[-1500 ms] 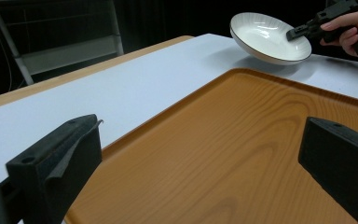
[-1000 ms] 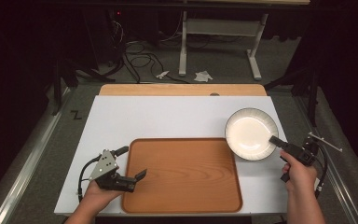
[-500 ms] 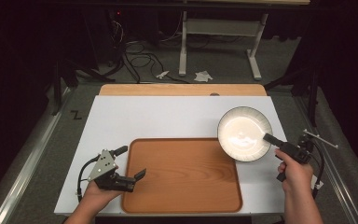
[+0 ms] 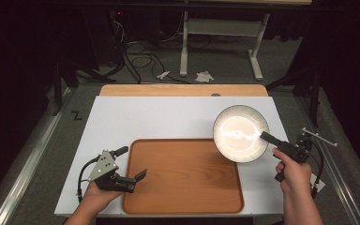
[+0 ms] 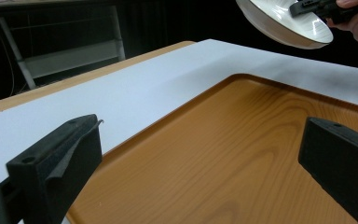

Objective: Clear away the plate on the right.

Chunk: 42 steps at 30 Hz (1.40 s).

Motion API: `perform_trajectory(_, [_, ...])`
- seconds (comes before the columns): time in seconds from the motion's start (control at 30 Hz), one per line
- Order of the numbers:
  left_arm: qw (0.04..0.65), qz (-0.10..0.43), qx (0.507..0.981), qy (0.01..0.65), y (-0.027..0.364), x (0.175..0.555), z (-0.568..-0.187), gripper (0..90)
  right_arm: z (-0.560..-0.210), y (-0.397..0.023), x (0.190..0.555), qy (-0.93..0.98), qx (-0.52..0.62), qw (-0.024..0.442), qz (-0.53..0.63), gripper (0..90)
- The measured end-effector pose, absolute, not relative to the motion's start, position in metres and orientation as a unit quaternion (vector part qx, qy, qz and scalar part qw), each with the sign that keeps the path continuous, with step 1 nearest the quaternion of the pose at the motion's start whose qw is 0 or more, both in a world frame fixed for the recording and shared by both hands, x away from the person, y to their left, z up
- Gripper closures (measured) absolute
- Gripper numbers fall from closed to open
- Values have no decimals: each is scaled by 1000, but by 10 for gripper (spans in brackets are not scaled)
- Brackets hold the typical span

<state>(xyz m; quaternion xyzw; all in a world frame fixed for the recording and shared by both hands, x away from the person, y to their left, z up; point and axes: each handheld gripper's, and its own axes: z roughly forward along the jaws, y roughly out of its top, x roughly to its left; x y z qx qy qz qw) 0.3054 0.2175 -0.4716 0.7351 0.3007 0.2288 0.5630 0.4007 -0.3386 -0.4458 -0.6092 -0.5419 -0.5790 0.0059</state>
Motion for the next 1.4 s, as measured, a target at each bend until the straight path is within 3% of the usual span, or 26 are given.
perform_trajectory(1.07, [567,233,731,300,220,305,-470,4,-442,-238,402,-648,-532,56,-542,850])
perform_trajectory(1.4, [568,234,729,302,223,301,-470,4,-445,-228,404,-660,-530,56,-530,850])
